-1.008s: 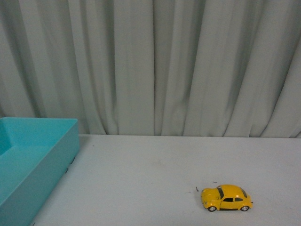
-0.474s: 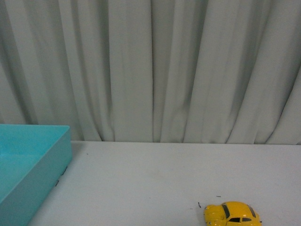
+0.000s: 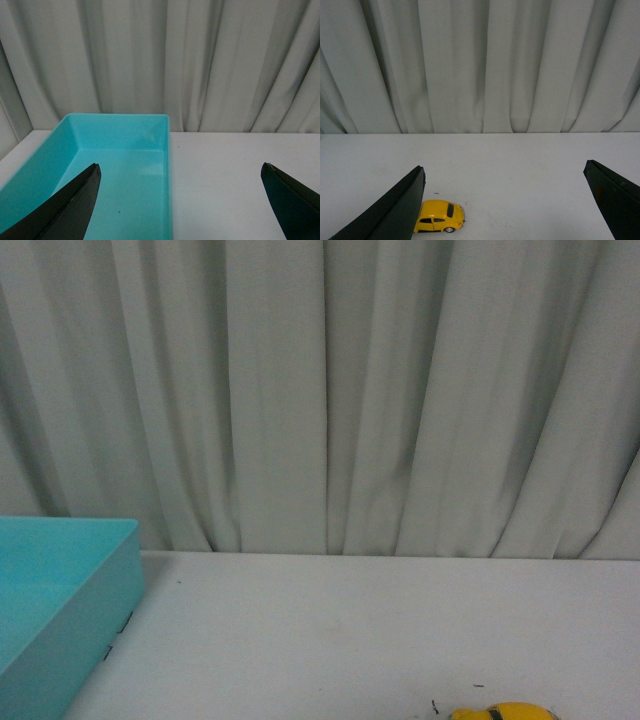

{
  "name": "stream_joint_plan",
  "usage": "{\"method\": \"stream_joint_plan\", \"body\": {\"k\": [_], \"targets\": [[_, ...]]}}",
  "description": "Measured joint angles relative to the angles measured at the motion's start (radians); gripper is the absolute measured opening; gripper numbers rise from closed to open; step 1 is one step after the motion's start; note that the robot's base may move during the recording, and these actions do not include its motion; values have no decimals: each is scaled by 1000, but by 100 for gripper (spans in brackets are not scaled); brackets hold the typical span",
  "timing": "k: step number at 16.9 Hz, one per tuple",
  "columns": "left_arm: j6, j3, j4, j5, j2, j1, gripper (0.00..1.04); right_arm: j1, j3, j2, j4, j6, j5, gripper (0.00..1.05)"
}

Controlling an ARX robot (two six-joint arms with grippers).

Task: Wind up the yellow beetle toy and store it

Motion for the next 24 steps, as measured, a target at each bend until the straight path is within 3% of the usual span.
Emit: {"method": "stream_joint_plan", "body": {"k": [9,11,13,14,16,17,20,24], "targets": [[0,0,-1,0,0,0,98,-3,0,1,-5,7,-13,98],[0,0,-1,-1,0,0,98,-205,6,90,18,185,-300,98],[0,0,-1,0,0,0,98,-403,30,381,366,274,-496,98],[0,0,-1,0,0,0,98,-452,63,596,557,281,-506,98],[0,0,-2,-1,0,0,98,-420,257,1112,931,282,-469,98],[0,0,-1,0,0,0,98,-397,313,1210,971,278,-450,98],[0,0,-1,-1,0,0,98,-299,475,1454,928,229,-441,98],[0,0,-1,0,0,0,98,-179,708,1657,818,82,-535,98]]}}
